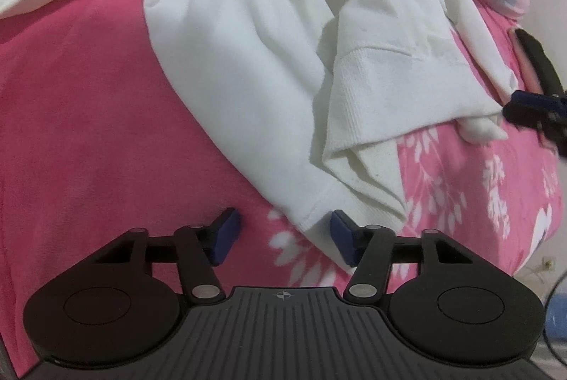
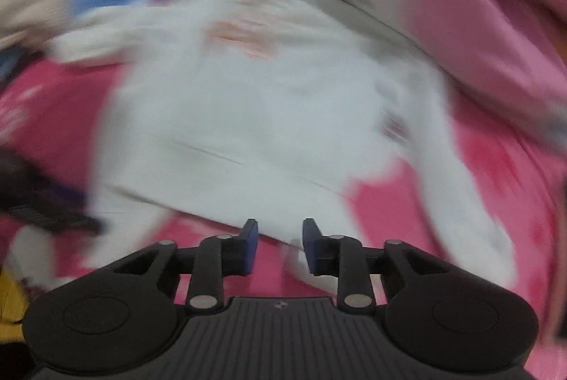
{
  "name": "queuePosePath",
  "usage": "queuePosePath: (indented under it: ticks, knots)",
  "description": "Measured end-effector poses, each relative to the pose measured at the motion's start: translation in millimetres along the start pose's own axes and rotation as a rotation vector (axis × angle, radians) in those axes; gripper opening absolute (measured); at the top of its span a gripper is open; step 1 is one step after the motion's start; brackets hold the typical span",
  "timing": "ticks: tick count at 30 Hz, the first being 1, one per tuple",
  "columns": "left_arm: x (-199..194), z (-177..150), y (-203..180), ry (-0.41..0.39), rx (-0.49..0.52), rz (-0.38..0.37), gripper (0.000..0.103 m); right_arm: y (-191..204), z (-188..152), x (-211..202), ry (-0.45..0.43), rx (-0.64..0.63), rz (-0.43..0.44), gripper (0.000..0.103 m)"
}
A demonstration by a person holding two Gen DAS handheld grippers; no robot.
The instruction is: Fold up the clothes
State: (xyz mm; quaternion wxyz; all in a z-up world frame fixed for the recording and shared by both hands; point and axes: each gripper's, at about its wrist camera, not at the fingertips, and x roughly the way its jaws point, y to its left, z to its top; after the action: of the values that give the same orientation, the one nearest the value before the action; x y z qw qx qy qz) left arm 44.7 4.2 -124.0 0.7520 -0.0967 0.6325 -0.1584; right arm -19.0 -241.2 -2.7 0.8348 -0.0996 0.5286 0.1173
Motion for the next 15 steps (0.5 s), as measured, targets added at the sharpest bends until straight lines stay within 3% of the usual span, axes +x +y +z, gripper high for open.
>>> queuePosePath:
  ticks: [5, 7, 8, 10, 15]
  knots:
    - [-0.8, 4.4, 4.2, -0.035, -0.02, -0.008, 0.031, 58.6, 7.4, 16.7, 0.014, -0.165, 0.184, 0.031]
    - [-1.9, 3.8, 9.7, -0.04, -0.036, -0.027, 0.029, 85.8, -0.2, 17.5, 0.016, -0.273, 0.221, 0.033]
    - [-2.7, 3.6, 13.8, -0.04, -0.05, -0.038, 0.029, 98.7, -4.2, 18.3, 0.015, -0.327, 0.237, 0.039]
    - [-5.5, 3.1, 22.5, -0.039, -0.08, -0.06, 0.028, 119.7, -12.5, 23.7, 0.005, -0.424, 0.25, 0.043]
    - [-6.3, 3.5, 36.8, -0.037, -0.153, -0.103, 0.028, 146.9, -23.1, 58.4, 0.03, -0.487, 0.195, 0.043]
